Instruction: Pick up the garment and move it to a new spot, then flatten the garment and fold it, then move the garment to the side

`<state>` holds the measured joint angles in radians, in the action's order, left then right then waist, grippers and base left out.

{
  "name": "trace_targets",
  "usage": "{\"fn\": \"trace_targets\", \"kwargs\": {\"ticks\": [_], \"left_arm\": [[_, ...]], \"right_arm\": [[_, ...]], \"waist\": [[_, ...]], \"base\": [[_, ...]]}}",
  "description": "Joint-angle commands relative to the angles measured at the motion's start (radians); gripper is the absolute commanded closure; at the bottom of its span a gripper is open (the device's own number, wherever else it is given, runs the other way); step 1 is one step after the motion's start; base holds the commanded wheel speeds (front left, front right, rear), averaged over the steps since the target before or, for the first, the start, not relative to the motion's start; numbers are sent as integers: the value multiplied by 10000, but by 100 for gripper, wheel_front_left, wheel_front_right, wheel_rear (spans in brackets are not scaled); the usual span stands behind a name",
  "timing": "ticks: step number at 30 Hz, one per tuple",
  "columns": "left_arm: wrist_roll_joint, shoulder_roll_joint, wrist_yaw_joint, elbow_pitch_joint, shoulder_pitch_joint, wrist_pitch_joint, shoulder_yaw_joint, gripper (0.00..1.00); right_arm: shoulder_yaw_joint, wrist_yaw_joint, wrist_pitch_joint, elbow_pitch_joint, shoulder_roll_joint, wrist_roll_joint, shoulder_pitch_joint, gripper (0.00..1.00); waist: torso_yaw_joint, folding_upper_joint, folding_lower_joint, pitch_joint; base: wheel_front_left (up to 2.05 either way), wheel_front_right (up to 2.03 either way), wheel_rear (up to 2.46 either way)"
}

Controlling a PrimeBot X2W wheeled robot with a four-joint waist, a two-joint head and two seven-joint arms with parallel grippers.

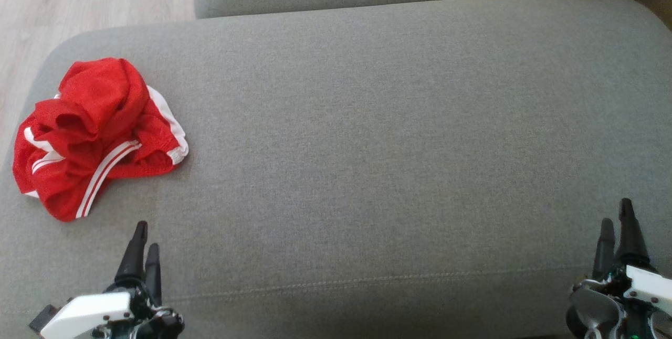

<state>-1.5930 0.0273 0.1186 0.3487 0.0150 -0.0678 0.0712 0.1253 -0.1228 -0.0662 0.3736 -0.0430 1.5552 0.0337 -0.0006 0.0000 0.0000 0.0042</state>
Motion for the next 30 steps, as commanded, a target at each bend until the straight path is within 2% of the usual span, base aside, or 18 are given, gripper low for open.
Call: {"fn": "trace_targets", "kwargs": {"ticks": [1,16,30], "left_arm": [[95,93,40,-392,-501,77,42,0],[1024,111,50,-970,-751,486,321,0],[2641,129,24,-1988,-1041,925,802,0]], "right_arm": [[-42,-11,67,-326,-39,-159,523,0],[63,-20,475,-1025,-43,-2151,897,0],[-450,-29,913,-2081,-48,-5007,1324,0]], "waist": [[2,0,0,2],[37,0,0,132],[117,0,0,146]], "base": [[0,0,0],[0,0,0],[0,0,0]]}}
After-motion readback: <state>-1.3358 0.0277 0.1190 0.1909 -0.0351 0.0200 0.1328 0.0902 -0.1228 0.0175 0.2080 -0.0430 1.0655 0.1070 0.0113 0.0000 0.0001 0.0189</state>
